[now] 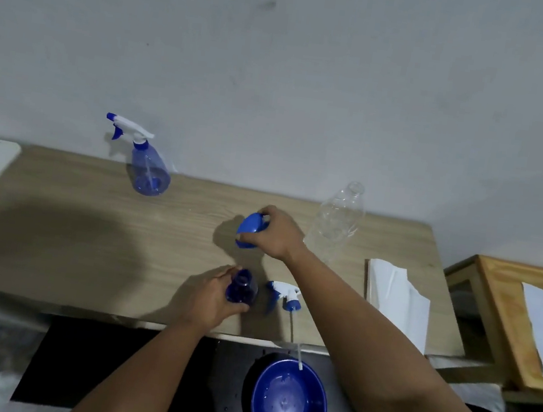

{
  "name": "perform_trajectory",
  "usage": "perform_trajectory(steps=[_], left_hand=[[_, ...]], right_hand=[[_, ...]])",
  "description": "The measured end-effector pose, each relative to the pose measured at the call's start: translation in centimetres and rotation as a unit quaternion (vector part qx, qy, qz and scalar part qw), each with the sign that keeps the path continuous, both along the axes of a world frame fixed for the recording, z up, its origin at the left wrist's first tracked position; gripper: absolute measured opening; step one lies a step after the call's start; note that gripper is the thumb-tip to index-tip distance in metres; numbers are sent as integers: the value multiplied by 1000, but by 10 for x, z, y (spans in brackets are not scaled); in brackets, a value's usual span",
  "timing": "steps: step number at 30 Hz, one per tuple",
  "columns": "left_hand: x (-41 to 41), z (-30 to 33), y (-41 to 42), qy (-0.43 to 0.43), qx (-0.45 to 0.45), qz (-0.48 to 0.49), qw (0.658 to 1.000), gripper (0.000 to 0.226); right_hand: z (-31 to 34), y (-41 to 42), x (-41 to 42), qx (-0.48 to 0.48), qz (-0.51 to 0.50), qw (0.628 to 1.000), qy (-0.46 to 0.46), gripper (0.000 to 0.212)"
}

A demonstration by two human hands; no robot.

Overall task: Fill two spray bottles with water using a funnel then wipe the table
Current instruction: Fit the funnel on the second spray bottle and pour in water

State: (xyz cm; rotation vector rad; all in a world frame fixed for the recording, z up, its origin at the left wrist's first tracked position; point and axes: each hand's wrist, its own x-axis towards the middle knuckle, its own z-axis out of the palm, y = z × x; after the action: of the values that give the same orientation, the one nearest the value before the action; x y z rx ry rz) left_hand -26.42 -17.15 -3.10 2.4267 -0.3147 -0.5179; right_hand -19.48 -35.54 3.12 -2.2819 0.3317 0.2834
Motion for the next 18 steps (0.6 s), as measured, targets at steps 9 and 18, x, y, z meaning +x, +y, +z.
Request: perform_trajectory(steps=[9, 18], left_hand=[[-8, 8, -7, -5, 23, 19, 1000, 58], [-15, 6, -14, 34, 51, 49, 997, 55]], right_hand=[[7, -1, -82, 238, -67, 961, -126, 49], [-18, 7, -113, 232, -52, 960, -146, 49]])
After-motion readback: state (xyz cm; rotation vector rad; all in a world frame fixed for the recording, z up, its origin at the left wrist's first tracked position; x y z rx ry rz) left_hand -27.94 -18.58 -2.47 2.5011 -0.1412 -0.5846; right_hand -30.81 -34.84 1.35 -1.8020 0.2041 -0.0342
